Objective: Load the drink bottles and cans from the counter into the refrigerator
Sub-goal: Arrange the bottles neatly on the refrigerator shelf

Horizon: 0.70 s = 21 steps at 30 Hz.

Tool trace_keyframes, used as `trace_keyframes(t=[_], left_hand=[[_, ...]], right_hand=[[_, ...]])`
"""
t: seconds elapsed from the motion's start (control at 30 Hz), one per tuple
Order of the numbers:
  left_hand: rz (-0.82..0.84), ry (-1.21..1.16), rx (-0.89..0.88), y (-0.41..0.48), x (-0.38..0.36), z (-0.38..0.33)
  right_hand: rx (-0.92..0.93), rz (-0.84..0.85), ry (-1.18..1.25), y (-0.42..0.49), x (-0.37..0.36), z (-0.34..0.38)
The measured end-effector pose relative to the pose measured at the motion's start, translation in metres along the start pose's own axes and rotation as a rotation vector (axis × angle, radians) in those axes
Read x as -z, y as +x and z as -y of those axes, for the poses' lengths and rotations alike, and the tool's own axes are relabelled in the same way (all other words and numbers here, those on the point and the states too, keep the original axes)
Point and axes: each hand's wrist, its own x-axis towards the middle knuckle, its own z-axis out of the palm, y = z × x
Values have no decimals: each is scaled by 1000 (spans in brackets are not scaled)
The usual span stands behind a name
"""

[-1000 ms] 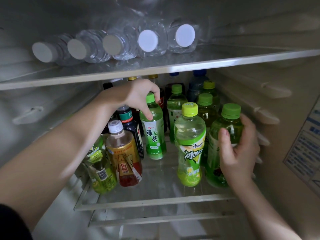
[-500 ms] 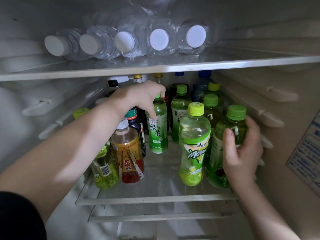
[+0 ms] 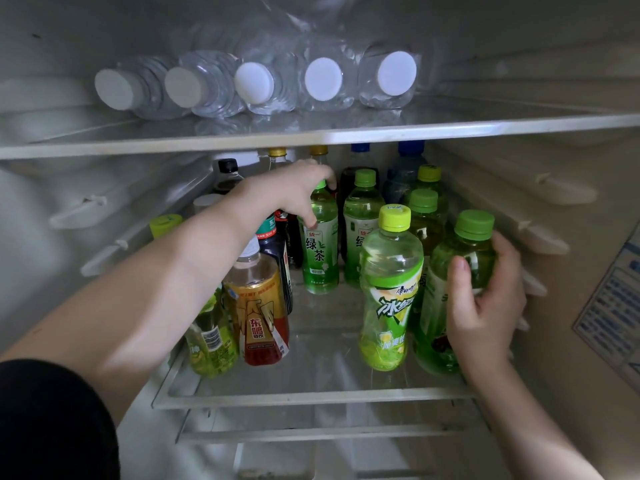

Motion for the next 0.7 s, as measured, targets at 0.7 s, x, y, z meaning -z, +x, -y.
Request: trace_keyframes(t=[0.7], left_hand=[[-340, -744, -158, -93, -33, -110]], right_hand=[[-19, 40, 85, 1, 5, -3]])
